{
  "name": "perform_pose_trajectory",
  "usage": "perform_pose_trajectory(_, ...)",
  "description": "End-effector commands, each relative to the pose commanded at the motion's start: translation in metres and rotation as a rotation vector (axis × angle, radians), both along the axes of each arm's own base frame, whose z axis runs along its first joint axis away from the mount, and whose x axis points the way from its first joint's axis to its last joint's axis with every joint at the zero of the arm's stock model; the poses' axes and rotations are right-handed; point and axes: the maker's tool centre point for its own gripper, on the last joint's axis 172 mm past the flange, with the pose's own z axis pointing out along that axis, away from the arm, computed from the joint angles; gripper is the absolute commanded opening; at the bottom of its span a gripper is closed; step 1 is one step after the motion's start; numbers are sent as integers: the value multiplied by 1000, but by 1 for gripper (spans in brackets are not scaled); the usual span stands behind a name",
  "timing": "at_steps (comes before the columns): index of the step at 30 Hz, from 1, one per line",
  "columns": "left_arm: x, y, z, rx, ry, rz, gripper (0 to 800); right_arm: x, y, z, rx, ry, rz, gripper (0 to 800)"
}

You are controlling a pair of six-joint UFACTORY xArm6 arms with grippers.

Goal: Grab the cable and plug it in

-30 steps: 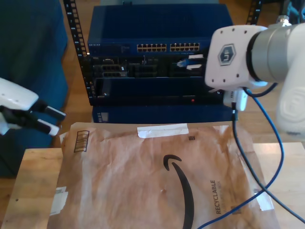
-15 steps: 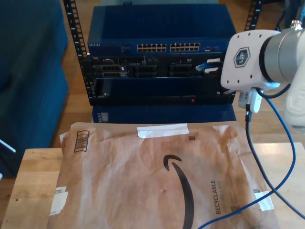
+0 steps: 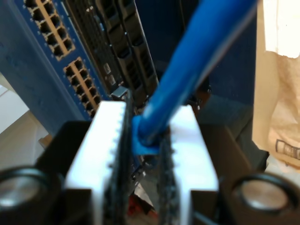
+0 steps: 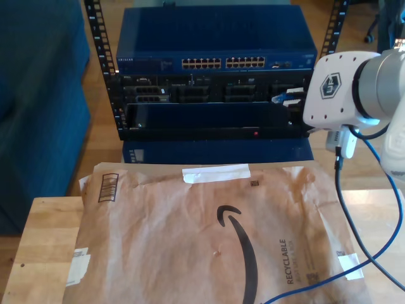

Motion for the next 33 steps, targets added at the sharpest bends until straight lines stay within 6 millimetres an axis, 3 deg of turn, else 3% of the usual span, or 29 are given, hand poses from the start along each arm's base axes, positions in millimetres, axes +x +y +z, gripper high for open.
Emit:
perform_pose_trajectory(6,-42,26,-18,33,0,13,799,0,-1,-1,0,1,-2,1)
perform_pose_trajectory(14,-103,30,-67,79,0,1,799,-3,-2,-9,-3,15,-3,1)
perform_pose_trajectory(17,-119,30,-63,112,-28,-10,799,-4,-2,-11,-4,18,-3,1)
perform_pose_trajectory(24,-145,20,-69,94,-47,25,799,-6,-3,-15,-5,24,-3,1)
perform_pose_trajectory(33,-176,-10,-83,110,10,-6,799,-8,-3,-17,-6,27,-2,1)
